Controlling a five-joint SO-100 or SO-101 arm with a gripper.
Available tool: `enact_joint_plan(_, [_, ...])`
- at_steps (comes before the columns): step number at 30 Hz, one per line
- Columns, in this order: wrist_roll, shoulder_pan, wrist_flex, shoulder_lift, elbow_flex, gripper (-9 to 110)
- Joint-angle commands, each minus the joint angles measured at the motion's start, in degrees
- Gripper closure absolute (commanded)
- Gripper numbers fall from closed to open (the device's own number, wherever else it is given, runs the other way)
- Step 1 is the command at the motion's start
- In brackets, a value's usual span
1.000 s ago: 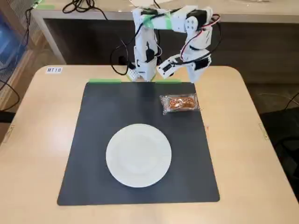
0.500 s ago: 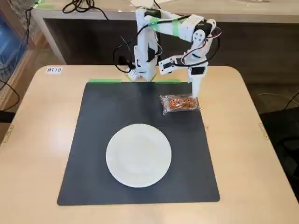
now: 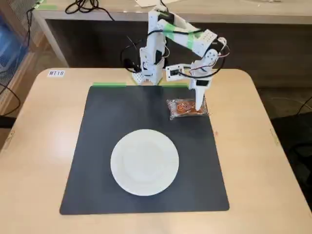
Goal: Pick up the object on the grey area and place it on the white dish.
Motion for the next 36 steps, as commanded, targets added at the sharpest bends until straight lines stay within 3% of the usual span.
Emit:
enact_joint_plan(1, [-1.5,1.1,-4.9,-1.1,1.1,50])
enact_joint_plan(8, [-1.9,3.8,-20.1,5.1,15.6,56])
enact_joint_plan(17, [-7.1,7.6,-31.1,8.0,23.2,87])
enact_joint_plan(21, [-10.7,8.4,-33.6,7.5,22.6,95])
enact_joint_plan(30, [-21.5,8.6,-42.2,18.6,22.4,97])
enact_joint_plan(36, [-31.6,11.5,-54.4,30.0,22.8,97])
